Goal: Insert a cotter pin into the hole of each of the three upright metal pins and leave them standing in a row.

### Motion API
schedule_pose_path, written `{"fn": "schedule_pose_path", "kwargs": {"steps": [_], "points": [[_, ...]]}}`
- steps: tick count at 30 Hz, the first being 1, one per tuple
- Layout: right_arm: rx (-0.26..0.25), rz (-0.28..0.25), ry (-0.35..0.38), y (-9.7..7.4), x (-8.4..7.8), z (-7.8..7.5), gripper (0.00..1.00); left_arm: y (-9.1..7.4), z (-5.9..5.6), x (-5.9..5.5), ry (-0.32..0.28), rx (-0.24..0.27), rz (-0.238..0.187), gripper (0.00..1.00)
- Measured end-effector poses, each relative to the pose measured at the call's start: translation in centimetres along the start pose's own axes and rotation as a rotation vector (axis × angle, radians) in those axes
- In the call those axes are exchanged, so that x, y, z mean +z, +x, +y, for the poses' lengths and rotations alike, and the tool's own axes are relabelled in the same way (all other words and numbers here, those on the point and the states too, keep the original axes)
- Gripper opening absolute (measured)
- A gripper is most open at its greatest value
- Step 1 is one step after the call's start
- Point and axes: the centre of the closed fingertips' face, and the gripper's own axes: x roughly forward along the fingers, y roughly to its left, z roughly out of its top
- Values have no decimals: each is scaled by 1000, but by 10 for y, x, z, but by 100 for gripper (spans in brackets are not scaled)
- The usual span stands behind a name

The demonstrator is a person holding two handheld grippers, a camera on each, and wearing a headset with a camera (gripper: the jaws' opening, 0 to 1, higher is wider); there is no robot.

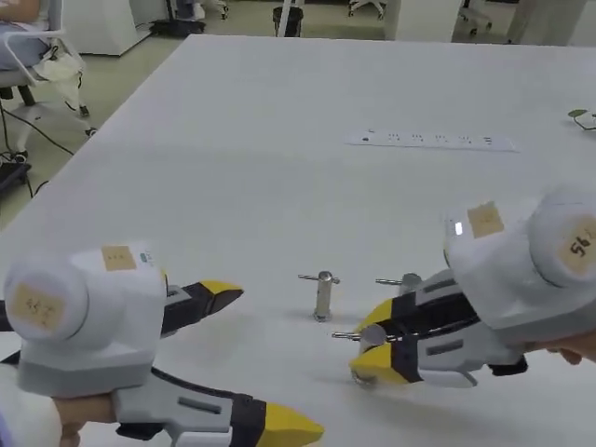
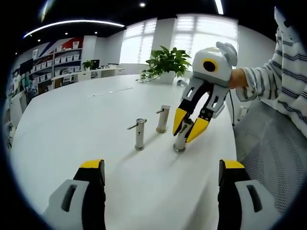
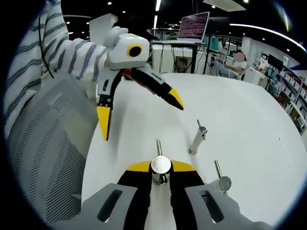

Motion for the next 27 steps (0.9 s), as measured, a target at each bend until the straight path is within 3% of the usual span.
{"fn": "schedule_pose_path", "kwargs": {"steps": [12,16,20,27], "points": [[4,9,-4,-43,-30,-9,14,2,0,0,-8,10,22,99],[-13,32,2,-55,-43,-22,14,1,1,-1,-4,16,33,99],[-30,23,24,-67,-51,-37,14,0,1,-3,-35,9,41,99],[-70,15,58,-77,-63,-60,14,-2,1,-4,-36,22,46,99]]}}
